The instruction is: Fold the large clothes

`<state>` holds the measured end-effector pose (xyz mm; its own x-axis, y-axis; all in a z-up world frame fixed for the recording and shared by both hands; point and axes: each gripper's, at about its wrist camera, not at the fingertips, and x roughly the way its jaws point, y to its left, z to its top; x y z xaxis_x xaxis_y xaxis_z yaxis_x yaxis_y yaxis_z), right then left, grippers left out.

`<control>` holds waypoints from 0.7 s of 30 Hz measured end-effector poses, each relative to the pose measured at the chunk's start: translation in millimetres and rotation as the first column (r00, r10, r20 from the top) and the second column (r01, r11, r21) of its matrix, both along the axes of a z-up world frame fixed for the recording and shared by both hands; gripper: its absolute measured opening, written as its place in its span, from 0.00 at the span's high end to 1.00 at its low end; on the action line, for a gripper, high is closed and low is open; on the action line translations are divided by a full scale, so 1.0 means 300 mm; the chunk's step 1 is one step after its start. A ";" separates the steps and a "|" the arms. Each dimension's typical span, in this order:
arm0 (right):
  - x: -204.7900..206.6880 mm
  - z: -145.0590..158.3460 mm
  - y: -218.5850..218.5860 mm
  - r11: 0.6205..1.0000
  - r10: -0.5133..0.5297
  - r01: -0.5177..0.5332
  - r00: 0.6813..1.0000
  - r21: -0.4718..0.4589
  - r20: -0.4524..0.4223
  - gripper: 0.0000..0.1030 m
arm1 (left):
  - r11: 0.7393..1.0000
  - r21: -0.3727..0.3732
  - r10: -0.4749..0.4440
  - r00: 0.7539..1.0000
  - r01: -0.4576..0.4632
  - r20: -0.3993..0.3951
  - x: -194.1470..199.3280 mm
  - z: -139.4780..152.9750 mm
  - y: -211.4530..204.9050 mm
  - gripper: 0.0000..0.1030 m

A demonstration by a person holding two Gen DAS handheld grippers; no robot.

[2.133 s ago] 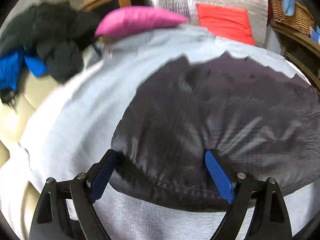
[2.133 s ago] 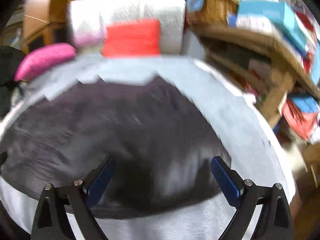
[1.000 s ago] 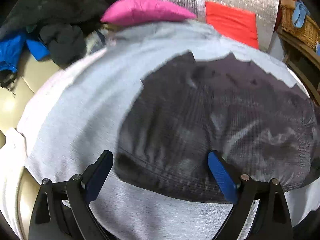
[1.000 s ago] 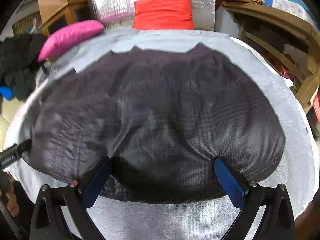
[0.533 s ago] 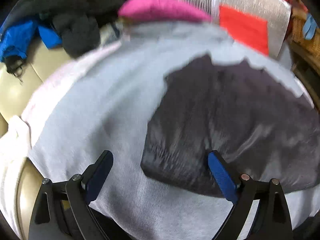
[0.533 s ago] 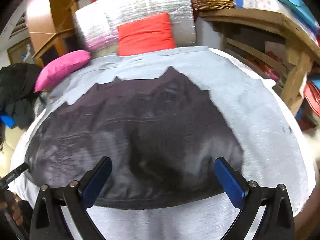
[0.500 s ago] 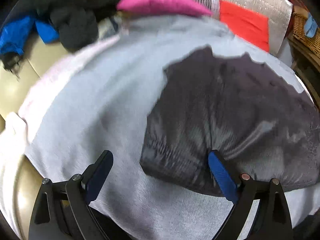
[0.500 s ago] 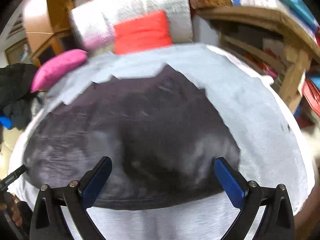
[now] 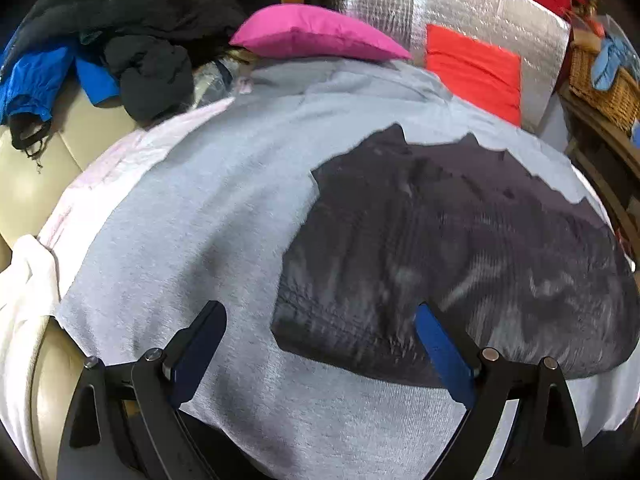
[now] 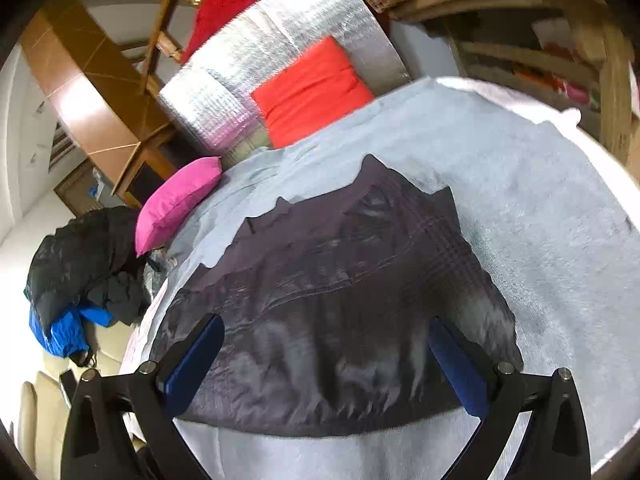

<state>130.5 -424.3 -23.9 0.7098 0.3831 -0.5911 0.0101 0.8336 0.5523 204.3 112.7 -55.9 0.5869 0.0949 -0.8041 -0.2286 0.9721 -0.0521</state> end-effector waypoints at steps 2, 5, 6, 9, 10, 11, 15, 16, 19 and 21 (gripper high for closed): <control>0.041 -0.108 -0.047 0.999 -0.038 0.043 0.990 0.028 -0.136 0.00 | 1.000 0.004 -0.013 0.999 0.014 -0.050 0.010 -0.029 -0.005 0.07; 0.037 -0.072 -0.055 0.997 -0.030 0.038 0.992 0.061 -0.123 0.00 | 1.000 0.014 -0.001 1.000 0.001 -0.009 -0.001 -0.007 0.000 0.07; 0.034 -0.038 -0.048 0.998 -0.014 0.020 0.995 0.055 -0.096 0.00 | 1.000 0.023 0.000 1.000 0.000 0.002 0.005 0.006 -0.003 0.07; 0.049 0.050 -0.034 0.998 0.024 -0.021 0.999 0.060 -0.047 0.00 | 0.999 0.027 -0.024 1.000 0.023 0.020 0.025 0.027 -0.026 0.07; 0.075 0.067 -0.025 0.996 0.052 -0.049 0.998 0.072 -0.043 0.00 | 0.999 0.032 -0.030 0.999 0.030 0.021 0.033 0.029 -0.034 0.07; 0.098 0.076 -0.016 0.994 0.073 -0.069 0.996 0.088 -0.047 0.00 | 0.999 0.037 -0.037 0.999 0.036 0.024 0.040 0.033 -0.045 0.07; 0.252 0.048 0.016 0.978 0.149 -0.133 0.985 0.162 -0.092 0.00 | 0.997 0.046 -0.065 0.998 0.064 0.023 0.060 0.033 -0.077 0.07; 0.289 0.012 0.018 0.977 0.153 -0.132 0.981 0.167 -0.120 0.00 | 0.997 0.046 -0.069 0.997 0.068 0.019 0.061 0.030 -0.083 0.07; 0.370 -0.124 -0.036 0.983 0.075 -0.023 0.955 0.181 -0.286 0.01 | 0.995 0.054 -0.082 0.997 0.081 0.012 0.058 0.017 -0.096 0.07; 0.367 -0.106 -0.044 0.974 0.074 -0.012 0.960 0.224 -0.270 0.00 | 0.994 0.060 -0.089 0.996 0.088 0.006 0.066 0.008 -0.103 0.07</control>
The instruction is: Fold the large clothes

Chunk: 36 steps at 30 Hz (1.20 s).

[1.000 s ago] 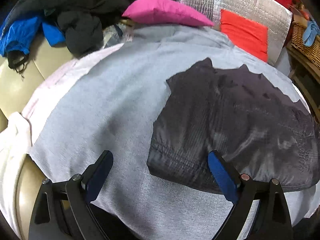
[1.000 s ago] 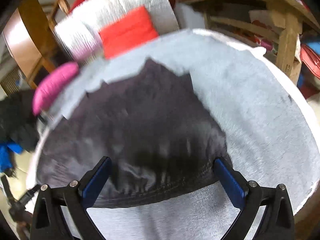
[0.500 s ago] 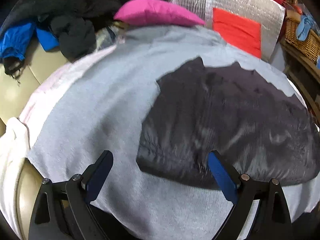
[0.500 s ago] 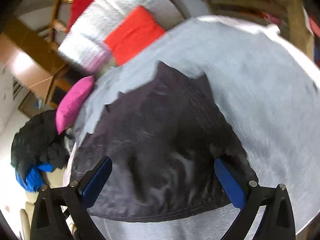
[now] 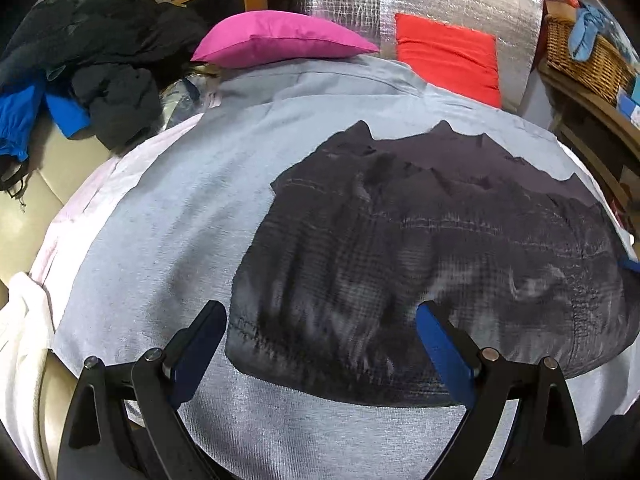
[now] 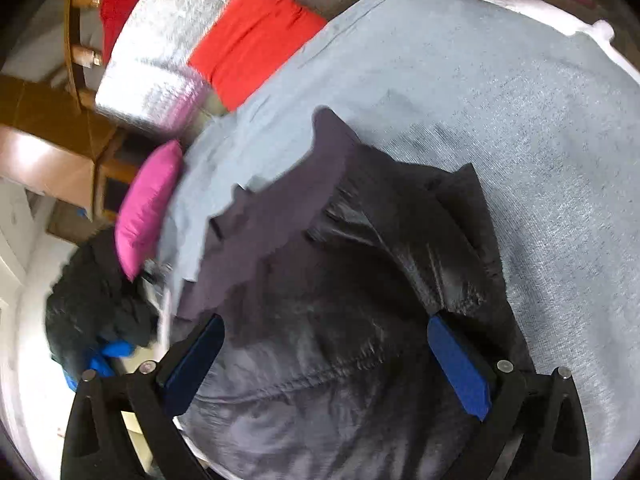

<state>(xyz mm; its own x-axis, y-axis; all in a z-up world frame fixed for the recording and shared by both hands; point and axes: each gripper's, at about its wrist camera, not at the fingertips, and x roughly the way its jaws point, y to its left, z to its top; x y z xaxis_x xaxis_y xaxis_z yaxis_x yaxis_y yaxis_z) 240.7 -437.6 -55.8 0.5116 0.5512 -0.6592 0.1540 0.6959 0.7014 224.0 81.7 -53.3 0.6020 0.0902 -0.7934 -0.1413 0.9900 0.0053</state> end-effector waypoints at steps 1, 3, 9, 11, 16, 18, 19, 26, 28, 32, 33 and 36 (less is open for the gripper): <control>-0.002 0.031 0.011 1.000 0.016 -0.016 0.999 0.010 0.035 0.00 | 1.000 0.001 -0.002 1.000 0.002 0.000 0.002 0.000 -0.003 0.07; 0.003 0.073 0.030 0.999 0.037 -0.038 0.996 0.014 0.080 0.00 | 1.000 0.002 -0.008 1.000 0.008 0.001 0.009 0.002 -0.010 0.07; 0.111 -0.049 0.027 0.999 0.010 -0.011 0.999 -0.037 -0.040 0.00 | 1.000 0.018 -0.009 1.000 0.008 0.006 -0.004 0.020 -0.015 0.07; 0.088 -0.029 0.021 0.999 -0.022 0.022 0.999 -0.023 -0.024 0.00 | 1.000 0.024 -0.007 1.000 0.006 0.016 -0.015 0.029 -0.012 0.07; -0.092 0.168 0.098 0.991 0.030 -0.009 0.988 -0.136 0.152 0.00 | 1.000 0.001 -0.016 1.000 0.016 0.027 -0.042 0.048 -0.022 0.07; -0.169 0.220 0.131 0.984 0.057 -0.021 0.977 -0.175 0.205 0.00 | 1.000 -0.005 -0.024 0.999 0.024 0.032 -0.059 0.058 -0.029 0.07; -0.214 0.239 0.153 0.980 0.074 -0.028 0.970 -0.197 0.232 0.00 | 1.000 -0.007 -0.026 0.999 0.027 0.037 -0.070 0.065 -0.032 0.07; -0.523 0.239 0.307 0.943 0.120 0.002 0.931 -0.331 0.346 0.00 | 0.999 -0.017 -0.037 0.998 0.038 0.056 -0.135 0.106 -0.039 0.07; -0.573 0.216 0.341 0.932 0.140 -0.007 0.930 -0.363 0.341 0.00 | 0.999 -0.015 -0.036 0.997 0.037 0.065 -0.150 0.117 -0.037 0.07; -0.648 0.191 0.435 0.881 0.205 -0.024 0.920 -0.472 0.335 0.00 | 0.999 -0.016 -0.032 0.996 0.034 0.079 -0.177 0.139 -0.042 0.07; -0.657 0.185 0.452 0.868 0.212 -0.020 0.919 -0.497 0.333 0.00 | 0.999 -0.013 -0.035 0.996 0.036 0.082 -0.183 0.143 -0.046 0.07; -0.690 0.168 0.503 0.813 0.231 -0.002 0.919 -0.582 0.320 0.00 | 0.999 0.002 -0.046 0.995 0.046 0.087 -0.199 0.159 -0.070 0.07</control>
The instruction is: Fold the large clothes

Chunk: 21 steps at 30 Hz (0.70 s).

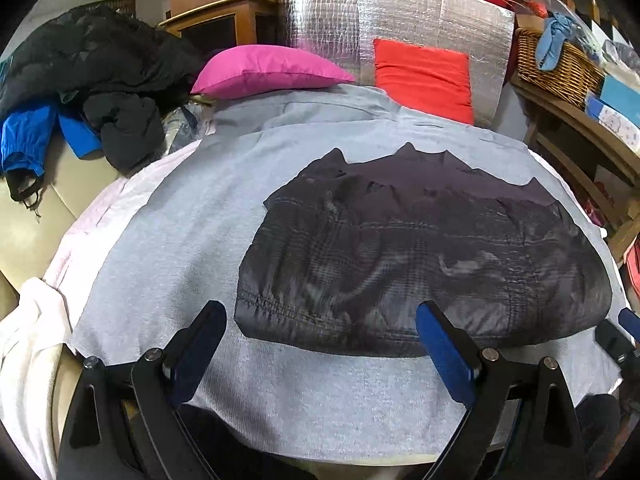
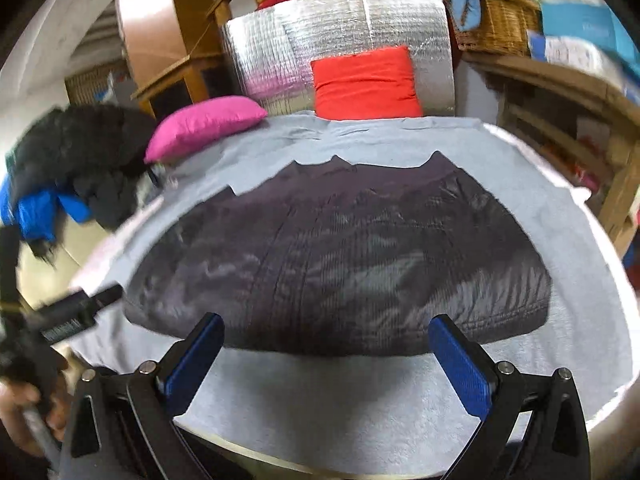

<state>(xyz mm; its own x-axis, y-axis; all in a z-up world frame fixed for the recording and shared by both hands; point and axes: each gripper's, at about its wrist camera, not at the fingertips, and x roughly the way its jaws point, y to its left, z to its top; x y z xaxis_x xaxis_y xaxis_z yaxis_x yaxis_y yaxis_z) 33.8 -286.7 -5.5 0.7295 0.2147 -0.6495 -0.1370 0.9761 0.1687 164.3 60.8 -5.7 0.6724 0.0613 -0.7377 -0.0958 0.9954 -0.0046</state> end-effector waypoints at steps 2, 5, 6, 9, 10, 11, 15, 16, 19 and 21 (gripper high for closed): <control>-0.011 -0.006 0.015 0.999 -0.021 0.021 1.000 -0.046 0.007 0.00 | 1.000 0.014 -0.004 1.000 0.004 0.009 -0.009 0.012 -0.016 0.07; -0.027 -0.006 0.031 0.992 -0.060 0.062 0.998 -0.114 0.021 0.00 | 1.000 0.023 -0.020 1.000 0.020 0.018 -0.020 0.025 -0.045 0.07; -0.027 -0.005 0.027 0.990 -0.073 0.075 0.997 -0.122 0.027 0.00 | 1.000 0.022 -0.023 1.000 0.022 0.022 -0.025 0.028 -0.053 0.07; -0.027 -0.005 0.017 0.987 -0.093 0.095 0.995 -0.129 0.018 0.00 | 0.999 0.012 -0.037 0.999 0.037 0.021 -0.027 0.032 -0.075 0.07; -0.030 -0.004 0.016 0.987 -0.093 0.094 0.996 -0.131 0.017 0.00 | 0.999 0.014 -0.040 0.999 0.039 0.019 -0.027 0.032 -0.080 0.07; -0.032 -0.003 0.015 0.987 -0.093 0.094 0.996 -0.132 0.018 0.00 | 0.999 0.021 -0.044 0.999 0.044 0.019 -0.026 0.033 -0.087 0.07; -0.038 0.006 0.009 0.988 -0.085 0.087 0.996 -0.127 0.022 0.00 | 0.997 0.035 -0.065 0.998 0.064 0.022 -0.031 0.036 -0.108 0.04; -0.039 0.010 0.009 0.988 -0.088 0.091 0.996 -0.129 0.027 0.00 | 0.997 0.037 -0.070 0.997 0.069 0.023 -0.033 0.036 -0.110 0.04; -0.036 0.018 0.007 0.984 -0.099 0.102 0.995 -0.145 0.030 0.00 | 0.996 0.040 -0.083 0.996 0.082 0.023 -0.033 0.037 -0.123 0.04; -0.031 0.022 0.000 0.982 -0.107 0.111 0.994 -0.150 0.035 0.00 | 0.995 0.041 -0.089 0.996 0.088 0.022 -0.031 0.038 -0.128 0.04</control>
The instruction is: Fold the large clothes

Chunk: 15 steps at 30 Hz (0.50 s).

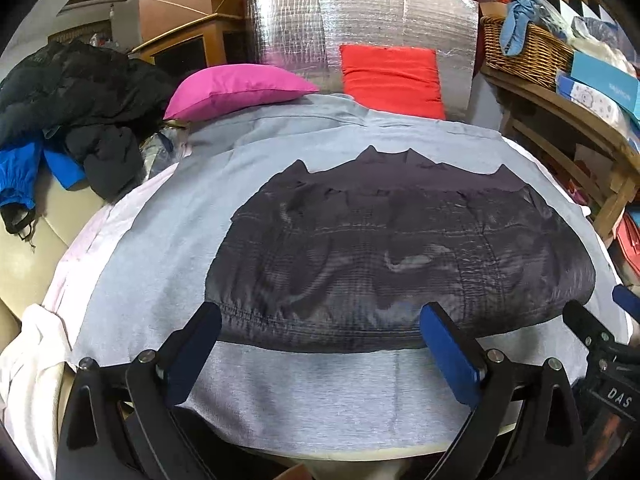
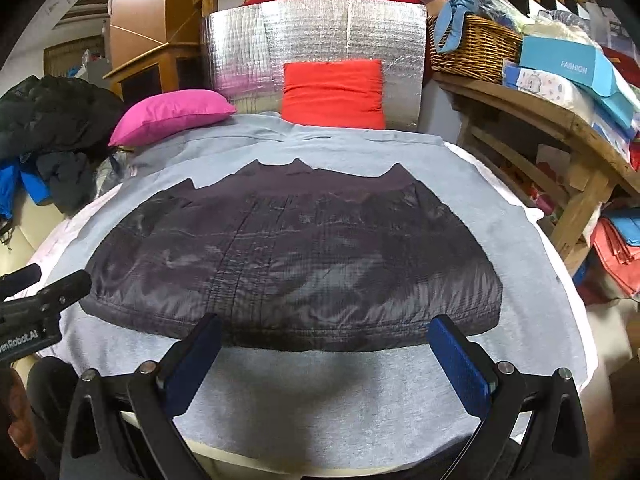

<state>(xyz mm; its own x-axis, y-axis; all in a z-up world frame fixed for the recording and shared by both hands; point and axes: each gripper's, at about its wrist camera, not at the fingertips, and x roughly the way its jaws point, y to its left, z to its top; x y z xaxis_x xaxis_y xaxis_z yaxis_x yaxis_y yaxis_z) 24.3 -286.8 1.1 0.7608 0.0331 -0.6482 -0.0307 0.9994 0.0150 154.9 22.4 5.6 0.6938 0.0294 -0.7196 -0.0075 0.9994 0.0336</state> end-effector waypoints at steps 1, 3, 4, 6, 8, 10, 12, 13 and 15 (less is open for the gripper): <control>0.001 0.002 -0.004 1.000 -0.005 0.005 1.000 -0.001 0.004 0.00 | 1.000 0.002 0.000 1.000 0.000 0.001 0.001 0.001 -0.003 0.04; 0.006 0.008 -0.010 1.000 -0.012 0.012 1.000 0.000 0.005 0.00 | 1.000 0.003 -0.006 1.000 0.006 0.002 0.004 0.001 -0.011 0.04; 0.008 0.010 -0.014 1.000 -0.018 0.018 1.000 -0.002 0.008 0.00 | 1.000 0.004 -0.007 1.000 0.007 0.002 0.005 0.001 -0.014 0.03; 0.014 0.014 -0.019 1.000 -0.024 0.024 1.000 -0.004 0.010 0.00 | 1.000 -0.002 -0.012 1.000 0.012 0.002 0.007 0.003 -0.017 0.03; 0.020 0.013 -0.020 1.000 -0.028 0.029 1.000 -0.009 0.009 0.00 | 1.000 -0.006 -0.015 1.000 0.015 0.001 0.009 0.004 -0.019 0.03; 0.025 0.010 -0.022 1.000 -0.026 0.026 1.000 -0.009 0.004 0.00 | 1.000 -0.009 -0.019 1.000 0.019 0.006 0.010 0.006 -0.019 0.03; 0.029 0.007 -0.017 1.000 -0.023 0.023 1.000 -0.014 0.001 0.00 | 0.999 -0.016 -0.032 0.999 0.032 0.007 0.013 0.009 -0.020 0.03; 0.029 0.005 -0.014 1.000 -0.022 0.022 1.000 -0.014 0.001 0.00 | 0.999 -0.020 -0.038 0.999 0.038 0.008 0.014 0.009 -0.021 0.03; 0.033 0.001 -0.009 1.000 -0.017 0.017 1.000 -0.018 -0.003 0.00 | 0.999 -0.018 -0.041 0.999 0.042 0.018 0.013 0.012 -0.025 0.03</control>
